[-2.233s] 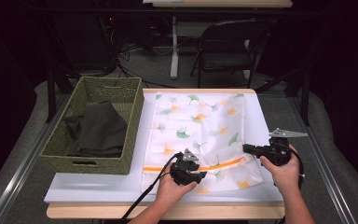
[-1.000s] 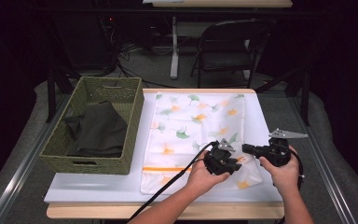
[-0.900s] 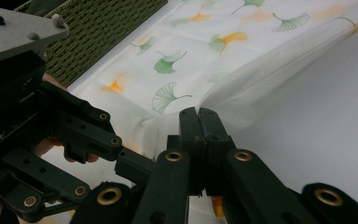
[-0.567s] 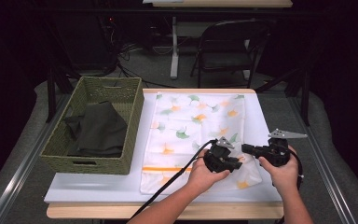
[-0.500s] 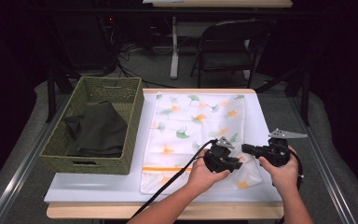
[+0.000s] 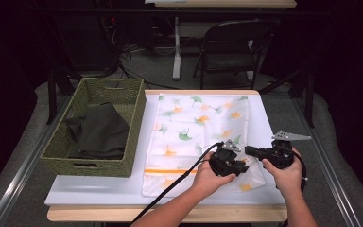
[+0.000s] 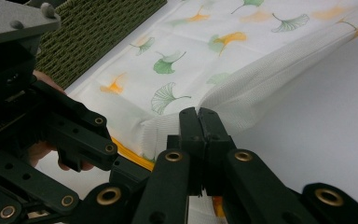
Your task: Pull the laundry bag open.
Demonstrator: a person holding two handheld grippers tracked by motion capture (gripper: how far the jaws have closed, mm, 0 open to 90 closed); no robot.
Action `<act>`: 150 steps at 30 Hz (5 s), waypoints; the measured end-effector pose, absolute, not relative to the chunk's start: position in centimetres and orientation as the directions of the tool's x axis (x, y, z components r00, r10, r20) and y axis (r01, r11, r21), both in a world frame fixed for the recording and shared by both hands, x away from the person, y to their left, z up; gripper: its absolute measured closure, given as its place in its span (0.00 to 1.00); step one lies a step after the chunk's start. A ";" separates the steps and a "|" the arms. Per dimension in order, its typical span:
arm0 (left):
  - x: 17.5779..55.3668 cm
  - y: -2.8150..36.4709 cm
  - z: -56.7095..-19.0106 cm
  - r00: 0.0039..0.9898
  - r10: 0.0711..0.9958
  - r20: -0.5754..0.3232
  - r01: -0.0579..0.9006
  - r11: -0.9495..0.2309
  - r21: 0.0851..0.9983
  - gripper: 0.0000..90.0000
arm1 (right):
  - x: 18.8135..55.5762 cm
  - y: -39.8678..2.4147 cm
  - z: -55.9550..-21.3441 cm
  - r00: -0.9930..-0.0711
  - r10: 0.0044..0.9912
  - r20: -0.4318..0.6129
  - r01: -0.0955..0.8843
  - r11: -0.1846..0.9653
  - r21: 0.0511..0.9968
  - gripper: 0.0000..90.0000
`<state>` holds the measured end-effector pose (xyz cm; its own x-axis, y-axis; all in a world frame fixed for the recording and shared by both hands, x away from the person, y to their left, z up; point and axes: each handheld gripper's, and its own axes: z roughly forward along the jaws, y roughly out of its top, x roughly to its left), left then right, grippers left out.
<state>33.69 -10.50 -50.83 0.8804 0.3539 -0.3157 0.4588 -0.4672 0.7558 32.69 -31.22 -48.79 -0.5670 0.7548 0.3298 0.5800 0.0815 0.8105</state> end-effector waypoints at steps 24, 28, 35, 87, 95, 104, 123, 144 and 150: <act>33.4 -10.3 -51.0 0.874 0.349 -0.338 0.472 -0.444 0.762 0.81 | 32.6 -31.1 -48.8 -0.564 0.760 0.322 0.576 0.084 0.813 1.00; 33.4 -10.4 -51.2 0.873 0.358 -0.332 0.473 -0.449 0.759 0.81 | 32.6 -31.1 -48.8 -0.565 0.760 0.321 0.574 0.081 0.815 1.00; 33.5 -10.7 -51.3 0.864 0.376 -0.336 0.483 -0.425 0.766 0.83 | 32.6 -31.0 -48.8 -0.565 0.760 0.322 0.574 0.081 0.815 1.00; 34.2 -9.5 -52.4 0.837 0.421 -0.349 0.516 -0.392 0.762 1.00 | 32.2 -31.3 -49.4 -0.507 0.799 0.323 0.613 0.071 0.787 0.68; 34.1 -9.4 -52.5 0.836 0.417 -0.357 0.518 -0.384 0.764 1.00 | 31.8 -31.4 -49.8 -0.516 0.781 0.351 0.624 0.063 0.779 0.77; 34.0 -9.2 -52.7 0.847 0.398 -0.353 0.499 -0.363 0.787 1.00 | 31.2 -31.2 -49.7 -0.542 0.767 0.343 0.601 0.069 0.796 0.89; 34.1 -9.1 -52.6 0.842 0.402 -0.361 0.507 -0.356 0.785 1.00 | 31.0 -31.2 -49.9 -0.539 0.760 0.364 0.611 0.054 0.790 0.90; 34.2 -8.9 -52.5 0.832 0.399 -0.386 0.530 -0.363 0.767 1.00 | 30.9 -31.2 -49.7 -0.539 0.770 0.340 0.605 0.073 0.793 0.91; 34.2 -8.8 -52.7 0.829 0.399 -0.392 0.536 -0.365 0.761 1.00 | 30.9 -31.1 -49.8 -0.539 0.772 0.336 0.608 0.080 0.790 0.91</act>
<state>34.17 -8.76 -52.67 0.8287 0.3992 -0.3922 0.5361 -0.3650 0.7612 30.90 -31.09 -49.80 -0.5390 0.7722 0.3365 0.6082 0.0804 0.7897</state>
